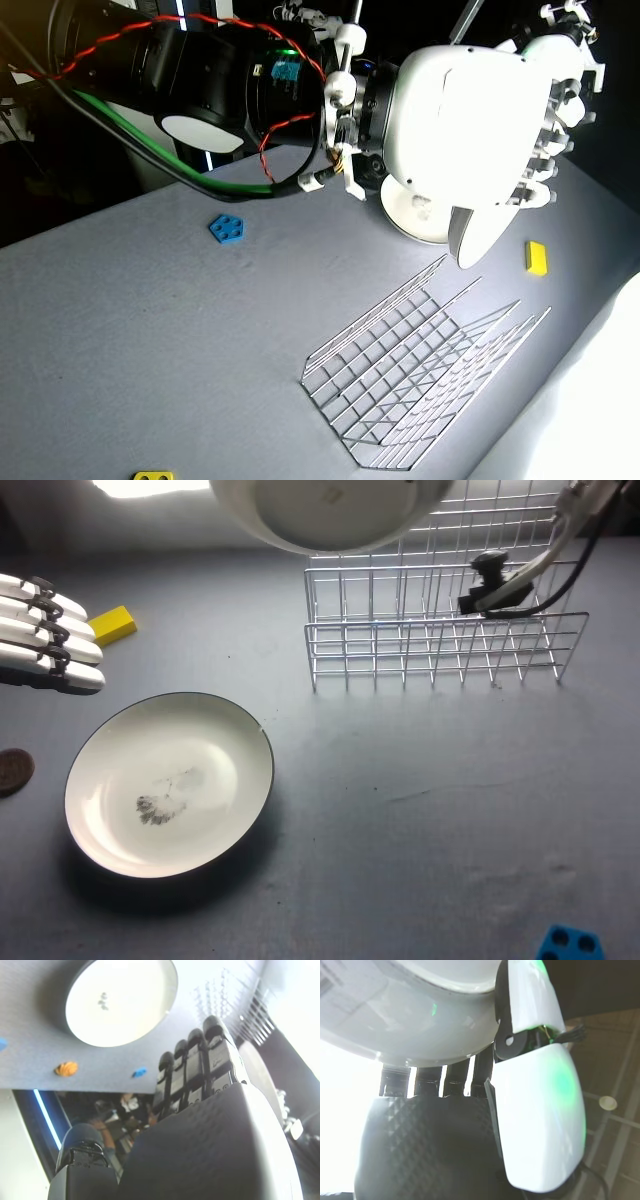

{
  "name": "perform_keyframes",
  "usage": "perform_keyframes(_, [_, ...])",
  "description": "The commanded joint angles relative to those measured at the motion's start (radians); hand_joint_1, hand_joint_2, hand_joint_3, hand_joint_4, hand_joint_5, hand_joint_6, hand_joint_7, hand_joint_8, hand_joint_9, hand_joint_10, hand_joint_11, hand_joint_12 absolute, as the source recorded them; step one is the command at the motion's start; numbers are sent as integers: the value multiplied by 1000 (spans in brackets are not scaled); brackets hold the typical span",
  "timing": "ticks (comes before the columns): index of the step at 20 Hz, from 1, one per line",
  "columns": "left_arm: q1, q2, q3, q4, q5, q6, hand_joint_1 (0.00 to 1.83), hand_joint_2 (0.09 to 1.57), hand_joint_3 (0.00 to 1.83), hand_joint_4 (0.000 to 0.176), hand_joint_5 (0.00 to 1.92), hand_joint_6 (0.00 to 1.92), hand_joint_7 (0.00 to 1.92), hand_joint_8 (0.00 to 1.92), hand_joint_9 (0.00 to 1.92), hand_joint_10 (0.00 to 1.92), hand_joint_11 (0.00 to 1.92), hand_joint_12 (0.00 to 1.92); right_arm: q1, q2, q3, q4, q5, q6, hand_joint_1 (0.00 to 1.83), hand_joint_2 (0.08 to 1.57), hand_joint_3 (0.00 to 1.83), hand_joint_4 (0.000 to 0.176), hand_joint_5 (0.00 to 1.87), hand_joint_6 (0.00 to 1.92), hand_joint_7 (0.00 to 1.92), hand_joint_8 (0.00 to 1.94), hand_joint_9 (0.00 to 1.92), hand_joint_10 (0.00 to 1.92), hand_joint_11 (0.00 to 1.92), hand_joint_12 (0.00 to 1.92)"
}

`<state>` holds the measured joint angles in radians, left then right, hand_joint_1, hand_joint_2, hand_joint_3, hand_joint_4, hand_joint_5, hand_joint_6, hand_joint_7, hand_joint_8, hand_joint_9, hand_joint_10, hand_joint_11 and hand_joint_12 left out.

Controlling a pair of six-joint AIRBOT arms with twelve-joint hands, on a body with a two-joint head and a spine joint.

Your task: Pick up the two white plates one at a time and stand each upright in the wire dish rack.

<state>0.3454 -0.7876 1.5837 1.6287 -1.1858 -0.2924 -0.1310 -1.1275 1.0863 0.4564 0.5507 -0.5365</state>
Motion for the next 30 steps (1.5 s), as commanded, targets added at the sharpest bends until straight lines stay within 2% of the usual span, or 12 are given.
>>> perform_keyframes(1, [-10,6,1,-83,-41,-4,0,1063,0,0,103,1,99,1,79,1,0,202,13,8,7,-12,109,39,1384,1084,0,0,928,949,1058,827,1037,1027,877,1016])
perform_keyframes(5, [-14,3,11,-83,-53,8,0,1066,1,0,82,6,64,6,38,4,0,120,13,15,31,-20,71,90,1382,1089,0,0,917,979,1054,831,1020,1055,861,1073])
perform_keyframes(7, [-24,-12,35,-83,-50,8,0,1059,0,0,91,2,84,4,57,4,0,157,11,20,52,-99,53,183,1381,1091,0,0,915,989,1043,838,1018,1063,855,1072])
perform_keyframes(11, [-26,-28,56,-83,-50,8,0,1058,0,0,90,0,73,1,46,2,0,159,4,26,70,-187,53,225,1379,1101,0,0,889,1022,1016,893,1003,1083,838,1089])
perform_keyframes(12, [-26,-30,59,-83,-50,8,0,1059,0,0,82,1,64,1,38,0,0,136,2,26,77,-214,54,245,1382,1088,0,0,916,971,1047,842,1034,1042,869,1074])
perform_keyframes(19, [-15,-46,51,-64,-28,3,0,1055,0,0,106,1,89,1,72,3,0,220,0,28,129,-246,81,271,1377,1105,1,0,871,1040,1011,905,999,1088,837,1054])
perform_keyframes(21, [3,-52,48,-64,-18,2,0,1058,1,0,86,1,71,1,53,2,0,154,8,27,139,-246,80,275,1377,1105,0,0,875,1034,1005,908,1004,1090,837,1068])
perform_keyframes(26, [44,-68,47,-64,1,2,0,1055,0,0,93,0,74,0,46,0,0,154,14,26,163,-266,43,282,1380,1098,0,0,887,1000,1025,885,1020,1070,872,1059])
perform_keyframes(27, [53,-72,47,-64,8,3,0,1057,1,0,113,1,95,1,67,2,0,220,15,26,168,-280,37,288,1377,1105,2,0,871,1029,1005,921,1002,1092,858,1063])
perform_keyframes(29, [60,-75,47,-64,17,5,0,1055,0,0,103,0,90,1,63,0,0,187,14,26,179,-342,25,348,1379,1100,0,0,889,1009,1019,906,1006,1077,861,1059])
perform_keyframes(30, [63,-76,47,-64,23,7,0,1064,3,0,90,0,78,0,54,0,0,161,14,26,185,-366,19,377,1374,1115,3,0,855,1063,983,963,975,1124,833,1081])
